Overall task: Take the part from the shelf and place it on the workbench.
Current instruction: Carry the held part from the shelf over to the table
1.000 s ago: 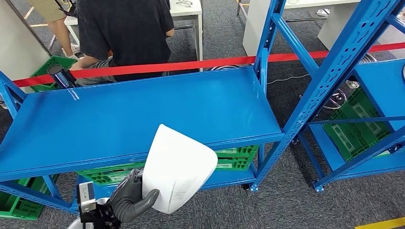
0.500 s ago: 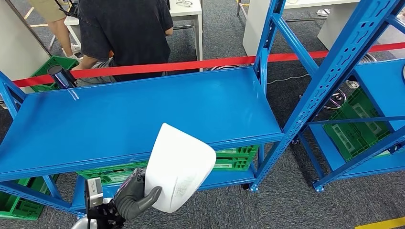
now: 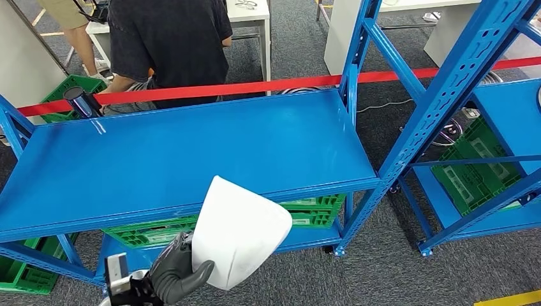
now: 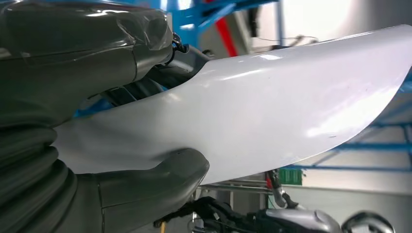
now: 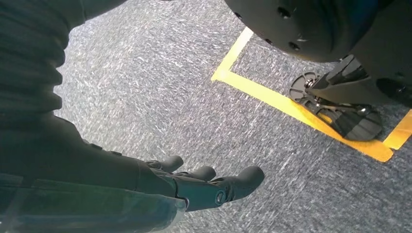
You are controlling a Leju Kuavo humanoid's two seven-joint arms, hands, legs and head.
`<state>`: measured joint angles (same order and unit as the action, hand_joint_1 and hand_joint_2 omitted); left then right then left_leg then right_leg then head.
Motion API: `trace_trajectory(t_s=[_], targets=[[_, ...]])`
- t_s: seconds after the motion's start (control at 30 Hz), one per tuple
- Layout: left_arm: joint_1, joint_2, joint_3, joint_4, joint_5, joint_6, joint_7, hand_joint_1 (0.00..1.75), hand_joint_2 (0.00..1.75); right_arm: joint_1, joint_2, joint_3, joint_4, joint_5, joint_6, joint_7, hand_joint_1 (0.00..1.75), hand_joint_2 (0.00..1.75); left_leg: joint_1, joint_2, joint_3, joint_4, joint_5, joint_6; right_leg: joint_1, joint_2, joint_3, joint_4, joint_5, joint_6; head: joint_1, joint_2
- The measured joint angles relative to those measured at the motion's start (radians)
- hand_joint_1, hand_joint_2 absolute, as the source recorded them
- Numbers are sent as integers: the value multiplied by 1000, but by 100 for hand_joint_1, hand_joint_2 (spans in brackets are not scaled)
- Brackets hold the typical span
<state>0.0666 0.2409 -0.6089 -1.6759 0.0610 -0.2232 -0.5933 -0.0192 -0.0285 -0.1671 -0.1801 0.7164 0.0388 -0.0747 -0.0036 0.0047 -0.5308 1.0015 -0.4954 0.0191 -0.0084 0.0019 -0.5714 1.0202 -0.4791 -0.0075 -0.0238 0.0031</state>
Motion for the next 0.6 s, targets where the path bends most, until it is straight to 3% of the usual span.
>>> trace_trajectory(t_s=[0.6], targets=[[-26,-9,12,-102,-8,-7,-25,175,175,-7,-1,27,-10,-19,11,14,0,175,0,0,0,0,0,0,0,0,0,0,0,0,0,0]])
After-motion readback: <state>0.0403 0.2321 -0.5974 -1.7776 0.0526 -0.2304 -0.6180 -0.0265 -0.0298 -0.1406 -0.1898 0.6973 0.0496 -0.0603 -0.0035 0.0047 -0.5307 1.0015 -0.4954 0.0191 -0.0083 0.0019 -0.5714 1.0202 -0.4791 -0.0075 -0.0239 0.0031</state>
